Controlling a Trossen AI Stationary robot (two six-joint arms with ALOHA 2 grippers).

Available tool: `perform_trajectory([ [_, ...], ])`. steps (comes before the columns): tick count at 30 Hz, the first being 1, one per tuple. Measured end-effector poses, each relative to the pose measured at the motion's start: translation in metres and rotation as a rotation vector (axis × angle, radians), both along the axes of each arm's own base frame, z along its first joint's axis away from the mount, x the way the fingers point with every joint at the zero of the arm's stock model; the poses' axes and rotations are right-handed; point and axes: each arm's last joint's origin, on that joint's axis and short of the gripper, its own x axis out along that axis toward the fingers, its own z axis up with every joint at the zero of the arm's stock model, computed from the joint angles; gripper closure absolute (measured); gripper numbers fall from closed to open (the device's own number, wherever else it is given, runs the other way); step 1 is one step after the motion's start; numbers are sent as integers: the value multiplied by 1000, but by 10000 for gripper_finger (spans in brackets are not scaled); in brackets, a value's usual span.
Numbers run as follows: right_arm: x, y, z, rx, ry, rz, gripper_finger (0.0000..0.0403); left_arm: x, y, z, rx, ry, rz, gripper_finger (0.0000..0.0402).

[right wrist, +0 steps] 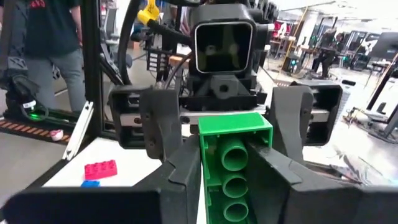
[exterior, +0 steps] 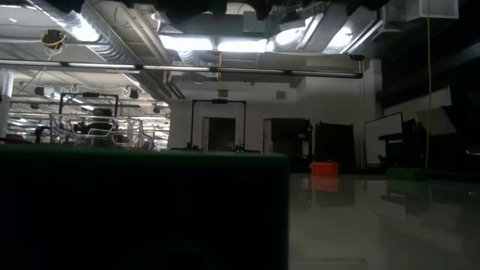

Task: Sort blocks by size
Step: Put the 8 stud green game piece into the bottom transparent bin

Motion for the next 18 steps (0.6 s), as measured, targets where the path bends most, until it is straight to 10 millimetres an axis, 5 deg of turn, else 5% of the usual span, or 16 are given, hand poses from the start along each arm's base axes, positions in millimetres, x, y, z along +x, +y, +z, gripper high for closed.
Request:
perform_trajectory([
  [9, 0, 0, 4, 6, -48, 0, 297, 0, 1, -1, 20, 12, 5, 153],
  [18, 0, 0, 4, 2, -41, -1, 297, 0, 1, -1, 65, 19, 9, 270],
])
